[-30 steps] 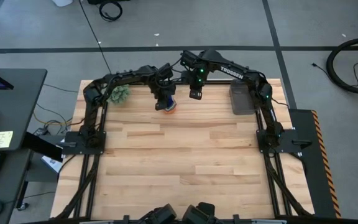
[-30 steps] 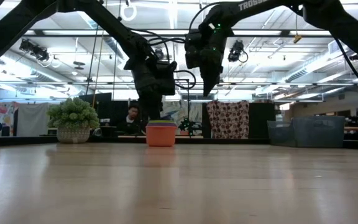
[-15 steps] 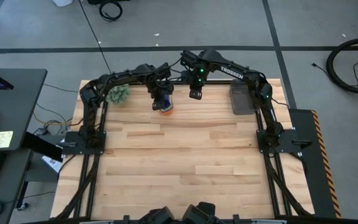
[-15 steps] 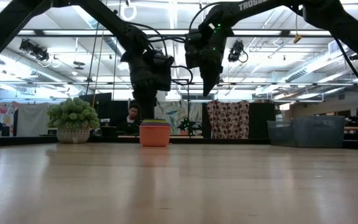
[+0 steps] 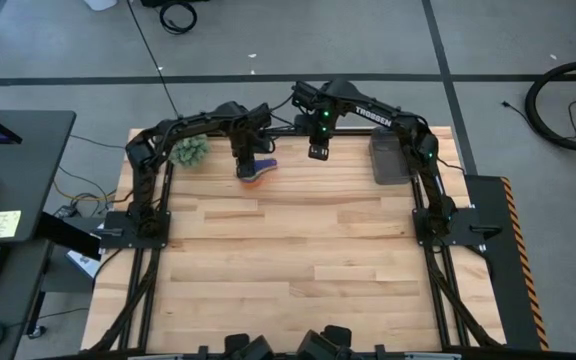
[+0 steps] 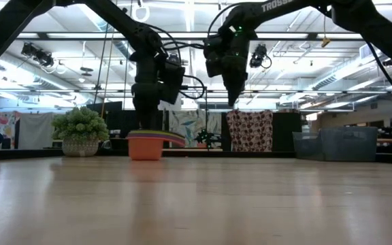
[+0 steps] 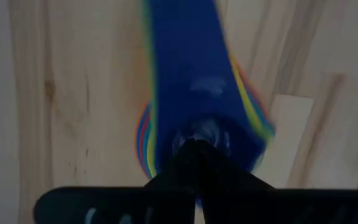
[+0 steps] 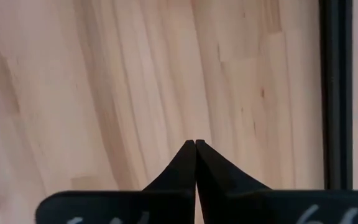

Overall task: Nest measuring cups in basket
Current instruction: Put the nested measuring cups into the black bin

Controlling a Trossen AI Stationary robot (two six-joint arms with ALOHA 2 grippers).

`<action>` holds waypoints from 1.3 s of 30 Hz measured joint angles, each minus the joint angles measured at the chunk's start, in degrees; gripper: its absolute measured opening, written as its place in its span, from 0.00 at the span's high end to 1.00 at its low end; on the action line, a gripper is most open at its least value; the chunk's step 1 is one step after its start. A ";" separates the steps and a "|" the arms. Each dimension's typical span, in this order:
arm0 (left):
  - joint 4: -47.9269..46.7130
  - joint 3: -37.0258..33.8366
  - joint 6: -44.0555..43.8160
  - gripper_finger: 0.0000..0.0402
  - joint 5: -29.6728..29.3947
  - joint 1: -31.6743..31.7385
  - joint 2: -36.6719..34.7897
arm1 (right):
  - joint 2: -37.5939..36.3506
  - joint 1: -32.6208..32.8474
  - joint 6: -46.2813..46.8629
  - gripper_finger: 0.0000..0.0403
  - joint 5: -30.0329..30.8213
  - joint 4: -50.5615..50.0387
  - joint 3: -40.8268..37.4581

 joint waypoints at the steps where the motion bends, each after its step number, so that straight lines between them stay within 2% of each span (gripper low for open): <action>1: 0.23 0.02 0.08 0.98 0.11 0.00 -0.37 | -0.08 0.00 -0.38 0.99 -0.19 -0.38 0.00; 12: 1.43 0.37 0.78 0.98 0.67 0.09 -4.90 | -7.10 -0.25 -0.89 0.98 -2.23 -1.51 0.04; 22: 0.51 6.42 -6.29 0.98 0.69 0.22 -7.65 | -21.18 -1.75 3.15 0.98 -2.41 -4.95 0.09; 31: 0.82 8.36 -6.53 0.98 0.69 0.22 -7.60 | -36.42 -3.28 7.77 0.97 -2.45 -6.08 0.07; 35: 0.99 8.36 -7.06 0.98 0.69 0.22 -7.57 | -43.59 -3.30 10.90 0.97 -2.41 -3.20 -3.33; 39: 1.96 8.36 -7.27 0.98 0.69 0.22 -7.57 | -50.19 -3.16 12.50 0.97 -2.41 1.83 -10.71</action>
